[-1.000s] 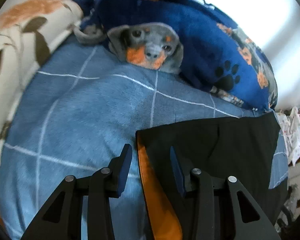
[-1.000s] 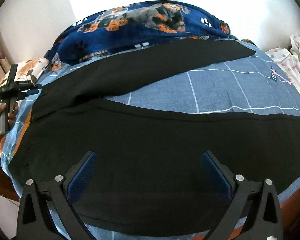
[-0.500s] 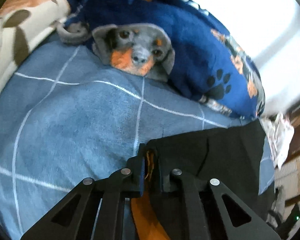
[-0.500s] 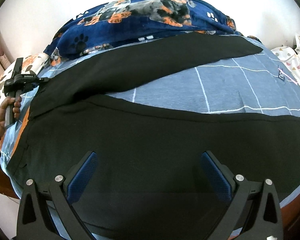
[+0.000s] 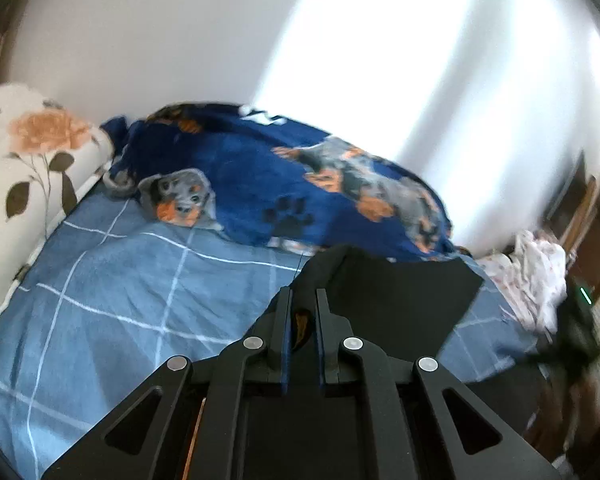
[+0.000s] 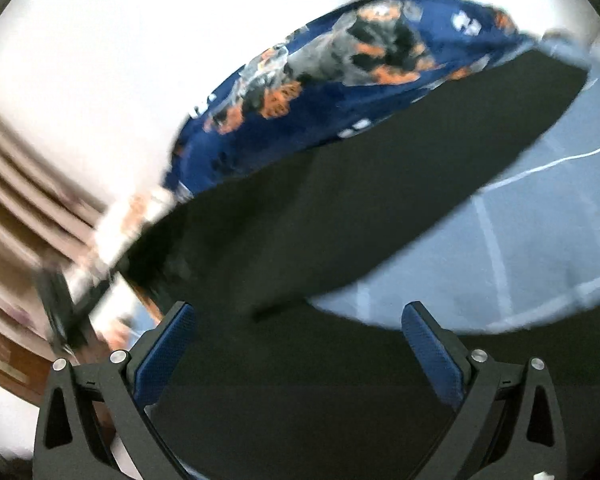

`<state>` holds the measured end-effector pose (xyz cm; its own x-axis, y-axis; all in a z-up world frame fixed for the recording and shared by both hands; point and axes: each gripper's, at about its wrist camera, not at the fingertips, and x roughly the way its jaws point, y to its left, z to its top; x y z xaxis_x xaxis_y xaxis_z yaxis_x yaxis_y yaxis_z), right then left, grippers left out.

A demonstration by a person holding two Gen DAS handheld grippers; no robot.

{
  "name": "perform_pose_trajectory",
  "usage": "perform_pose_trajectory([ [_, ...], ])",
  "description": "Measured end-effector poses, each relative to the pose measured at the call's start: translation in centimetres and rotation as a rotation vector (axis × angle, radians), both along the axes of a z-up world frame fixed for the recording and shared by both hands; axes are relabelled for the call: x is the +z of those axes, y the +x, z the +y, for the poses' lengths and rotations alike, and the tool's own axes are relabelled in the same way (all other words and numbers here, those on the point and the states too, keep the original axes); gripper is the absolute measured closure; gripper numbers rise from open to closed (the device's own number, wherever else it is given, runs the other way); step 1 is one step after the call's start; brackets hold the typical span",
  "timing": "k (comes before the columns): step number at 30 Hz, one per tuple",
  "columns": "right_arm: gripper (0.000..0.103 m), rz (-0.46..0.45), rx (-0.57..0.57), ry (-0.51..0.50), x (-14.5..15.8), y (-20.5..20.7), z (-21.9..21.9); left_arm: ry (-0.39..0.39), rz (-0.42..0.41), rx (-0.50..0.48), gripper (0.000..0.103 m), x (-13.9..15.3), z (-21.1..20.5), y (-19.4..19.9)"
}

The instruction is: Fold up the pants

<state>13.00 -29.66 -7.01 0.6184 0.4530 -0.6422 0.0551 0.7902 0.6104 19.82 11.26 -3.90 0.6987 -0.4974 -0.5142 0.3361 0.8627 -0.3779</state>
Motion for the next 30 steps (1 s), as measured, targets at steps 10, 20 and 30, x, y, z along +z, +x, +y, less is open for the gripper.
perform_pose_trajectory([
  [10,0.015,0.095,0.016,0.250,-1.8,12.2,1.0,-0.011,0.039,-0.040,0.093,-0.3,-1.4,-8.6],
  [20,0.097,0.200,-0.019,0.245,-4.4,12.0,1.1,-0.001,0.112,-0.001,0.093,-1.4,-0.1,-10.4],
  [30,0.097,0.130,0.041,0.182,-3.5,-4.5,2.8,0.067,0.203,0.029,0.093,-3.4,2.5,-12.7],
])
